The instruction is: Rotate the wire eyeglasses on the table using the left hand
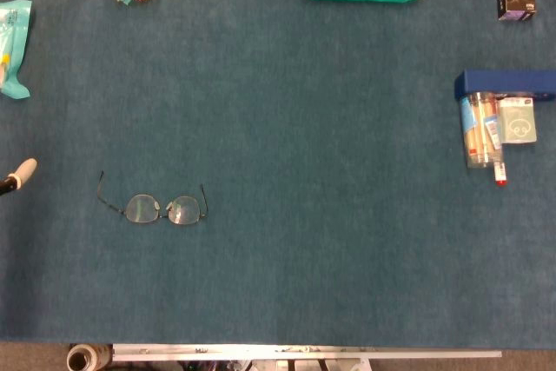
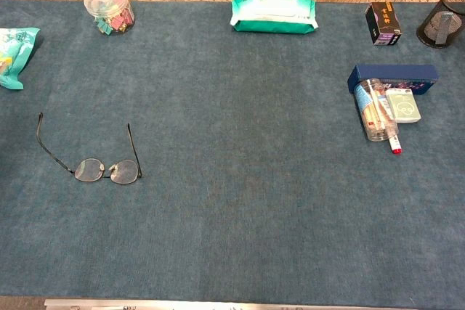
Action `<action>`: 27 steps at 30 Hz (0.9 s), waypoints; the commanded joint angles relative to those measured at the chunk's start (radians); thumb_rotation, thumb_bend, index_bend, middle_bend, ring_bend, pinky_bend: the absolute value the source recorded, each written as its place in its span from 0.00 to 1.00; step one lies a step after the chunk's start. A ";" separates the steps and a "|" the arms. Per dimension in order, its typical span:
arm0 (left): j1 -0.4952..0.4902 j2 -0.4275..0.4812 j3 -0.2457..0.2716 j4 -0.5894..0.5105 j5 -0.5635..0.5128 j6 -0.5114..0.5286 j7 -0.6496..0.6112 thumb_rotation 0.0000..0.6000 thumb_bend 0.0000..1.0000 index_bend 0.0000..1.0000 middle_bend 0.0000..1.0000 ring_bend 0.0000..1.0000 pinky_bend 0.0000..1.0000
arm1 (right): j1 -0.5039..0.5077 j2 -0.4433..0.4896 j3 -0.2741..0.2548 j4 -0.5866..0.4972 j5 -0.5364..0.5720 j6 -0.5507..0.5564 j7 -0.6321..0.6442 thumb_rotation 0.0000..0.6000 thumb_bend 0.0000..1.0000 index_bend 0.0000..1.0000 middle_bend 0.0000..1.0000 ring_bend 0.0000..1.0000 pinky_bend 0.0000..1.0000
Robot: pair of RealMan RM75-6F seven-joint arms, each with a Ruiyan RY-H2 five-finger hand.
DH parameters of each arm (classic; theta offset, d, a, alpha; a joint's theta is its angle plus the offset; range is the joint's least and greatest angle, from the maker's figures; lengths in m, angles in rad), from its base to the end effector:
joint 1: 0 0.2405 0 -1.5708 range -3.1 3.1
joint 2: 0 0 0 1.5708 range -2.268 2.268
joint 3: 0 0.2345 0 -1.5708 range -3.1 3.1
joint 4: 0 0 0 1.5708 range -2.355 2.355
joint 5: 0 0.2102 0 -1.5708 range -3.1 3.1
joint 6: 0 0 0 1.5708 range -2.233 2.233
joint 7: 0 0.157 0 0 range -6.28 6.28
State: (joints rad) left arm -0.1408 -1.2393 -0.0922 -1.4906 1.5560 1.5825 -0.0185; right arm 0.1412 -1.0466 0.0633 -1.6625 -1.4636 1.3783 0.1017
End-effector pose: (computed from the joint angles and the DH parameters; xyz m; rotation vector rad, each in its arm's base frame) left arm -0.2746 0.2161 0.1413 -1.3662 -0.7598 -1.0765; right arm -0.2868 -0.2106 0.1555 1.4055 -1.0159 0.9361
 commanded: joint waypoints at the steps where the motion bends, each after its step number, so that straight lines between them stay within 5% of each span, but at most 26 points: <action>1: -0.004 0.002 -0.001 -0.004 0.001 -0.005 0.008 1.00 0.07 0.05 0.10 0.10 0.31 | 0.002 -0.012 0.000 0.016 0.005 -0.008 0.011 1.00 0.00 0.00 0.06 0.00 0.21; 27: -0.041 -0.034 0.023 0.016 -0.040 -0.118 0.075 1.00 0.07 0.07 0.07 0.10 0.29 | 0.035 0.013 0.036 0.062 0.031 -0.036 0.035 1.00 0.00 0.00 0.06 0.00 0.21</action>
State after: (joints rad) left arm -0.1810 -1.2715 -0.0718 -1.4759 1.5161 1.4674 0.0533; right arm 0.1764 -1.0325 0.0984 -1.6035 -1.4357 1.3443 0.1335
